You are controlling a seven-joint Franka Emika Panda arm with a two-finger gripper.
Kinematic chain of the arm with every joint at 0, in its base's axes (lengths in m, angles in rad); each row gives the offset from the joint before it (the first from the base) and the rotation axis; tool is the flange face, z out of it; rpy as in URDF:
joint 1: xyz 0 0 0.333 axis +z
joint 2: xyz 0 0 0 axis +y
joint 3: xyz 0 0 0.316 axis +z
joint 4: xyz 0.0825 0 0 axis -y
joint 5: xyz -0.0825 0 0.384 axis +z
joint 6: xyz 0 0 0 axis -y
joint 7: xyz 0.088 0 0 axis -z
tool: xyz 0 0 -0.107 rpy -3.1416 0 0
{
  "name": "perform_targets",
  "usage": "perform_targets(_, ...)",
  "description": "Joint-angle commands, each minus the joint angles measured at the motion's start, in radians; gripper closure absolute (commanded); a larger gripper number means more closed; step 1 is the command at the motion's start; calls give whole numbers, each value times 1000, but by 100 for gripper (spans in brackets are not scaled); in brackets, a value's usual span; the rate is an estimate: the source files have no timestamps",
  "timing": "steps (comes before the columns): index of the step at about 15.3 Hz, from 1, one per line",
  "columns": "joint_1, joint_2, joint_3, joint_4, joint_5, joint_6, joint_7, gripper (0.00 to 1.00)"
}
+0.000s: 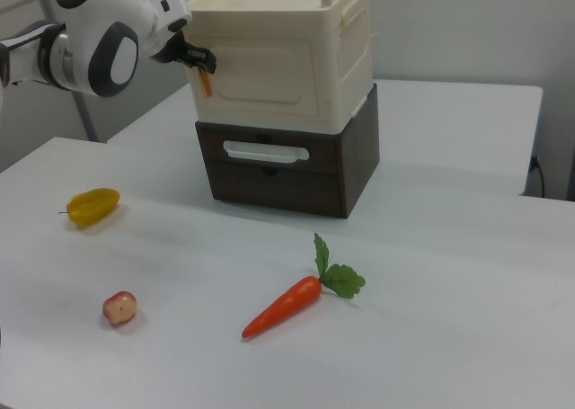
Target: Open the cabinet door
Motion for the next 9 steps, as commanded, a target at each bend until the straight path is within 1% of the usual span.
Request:
perform_targets(1, 11, 41, -11, 43, -1, 20, 42, 46)
perform_targets(6, 11, 46, -11, 53, -1, 20, 42, 47)
perform_targets(7, 11, 46, -11, 53, -3, 20, 43, 53)
perform_targets(9, 11, 46, -11, 53, -3, 20, 46, 73)
